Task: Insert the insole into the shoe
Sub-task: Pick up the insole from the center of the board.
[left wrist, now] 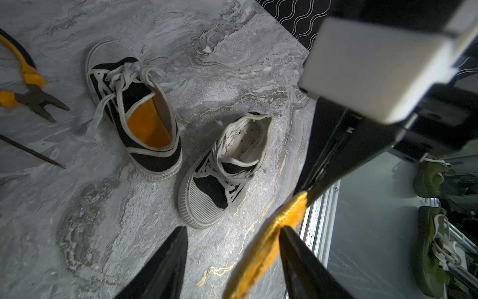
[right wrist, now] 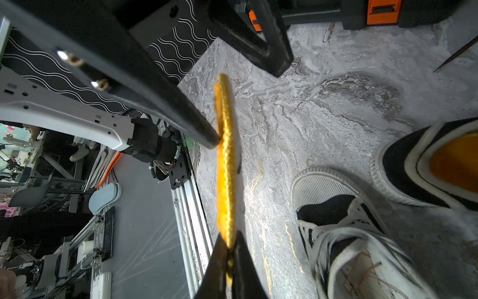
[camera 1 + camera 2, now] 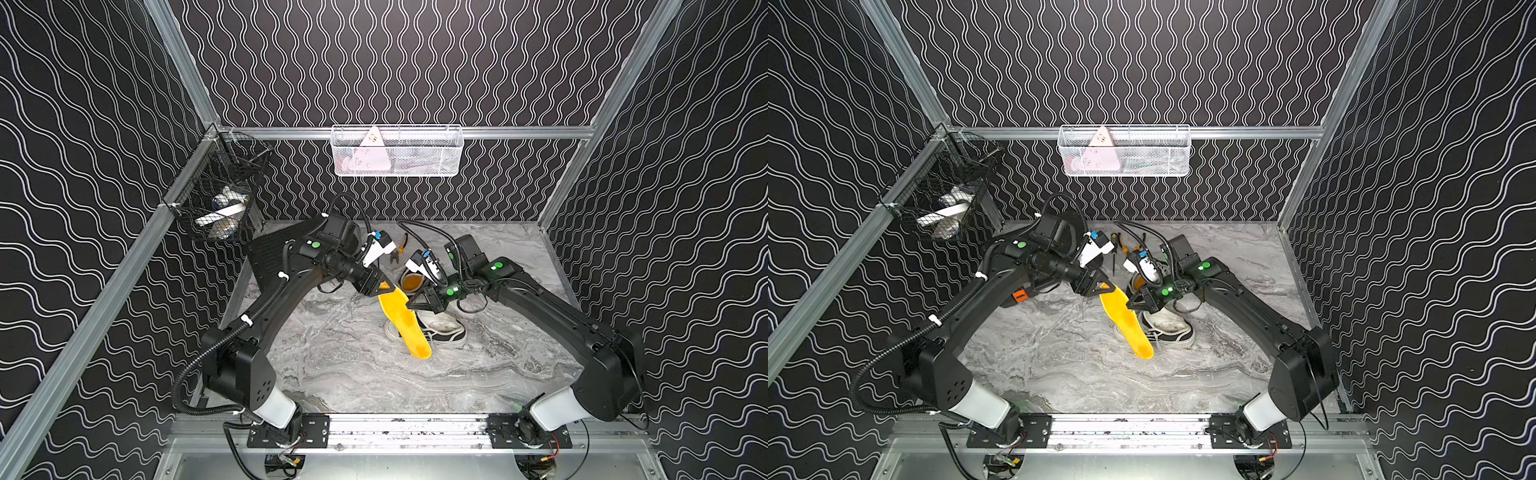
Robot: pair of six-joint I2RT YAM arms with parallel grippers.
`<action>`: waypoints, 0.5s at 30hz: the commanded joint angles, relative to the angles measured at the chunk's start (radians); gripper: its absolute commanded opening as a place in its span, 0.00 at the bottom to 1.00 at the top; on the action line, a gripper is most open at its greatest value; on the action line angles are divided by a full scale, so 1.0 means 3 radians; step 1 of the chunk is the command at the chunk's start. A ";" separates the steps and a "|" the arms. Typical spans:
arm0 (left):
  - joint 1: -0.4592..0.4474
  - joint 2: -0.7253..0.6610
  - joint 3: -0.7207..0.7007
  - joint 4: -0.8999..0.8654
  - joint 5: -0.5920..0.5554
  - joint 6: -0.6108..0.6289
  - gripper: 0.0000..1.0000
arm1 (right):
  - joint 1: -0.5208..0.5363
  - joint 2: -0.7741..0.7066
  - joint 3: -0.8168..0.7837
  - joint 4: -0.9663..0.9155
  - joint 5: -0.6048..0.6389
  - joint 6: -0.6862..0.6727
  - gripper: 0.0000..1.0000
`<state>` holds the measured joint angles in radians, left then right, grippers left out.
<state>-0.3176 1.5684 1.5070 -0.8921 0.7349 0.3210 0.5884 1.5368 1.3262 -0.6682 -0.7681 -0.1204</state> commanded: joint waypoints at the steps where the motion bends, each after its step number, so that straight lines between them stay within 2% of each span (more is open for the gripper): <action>1: 0.0002 0.0029 0.0052 -0.0128 0.0223 0.0168 0.58 | 0.0002 0.0021 0.0059 -0.0003 -0.0029 -0.0099 0.10; 4: 0.0001 0.0030 0.0063 -0.0227 0.0243 0.0213 0.48 | 0.0005 0.0078 0.0147 -0.0085 0.0051 -0.0151 0.10; 6: -0.0002 -0.0006 0.0023 -0.0154 0.0220 0.0151 0.48 | 0.0002 0.0120 0.0223 -0.0142 0.0135 -0.0161 0.10; 10: -0.0015 0.0036 0.0048 -0.0223 0.0175 0.0152 0.33 | 0.0005 0.0133 0.0326 -0.0148 0.0292 -0.0158 0.12; 15: -0.0080 0.0020 0.0018 -0.0201 0.0122 0.0124 0.27 | 0.0002 0.0196 0.0447 -0.0277 0.0527 -0.0255 0.13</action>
<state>-0.3332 1.5772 1.5124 -0.9394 0.7704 0.3397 0.5880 1.5867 1.4380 -0.7063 -0.6598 -0.1566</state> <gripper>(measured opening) 0.276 0.127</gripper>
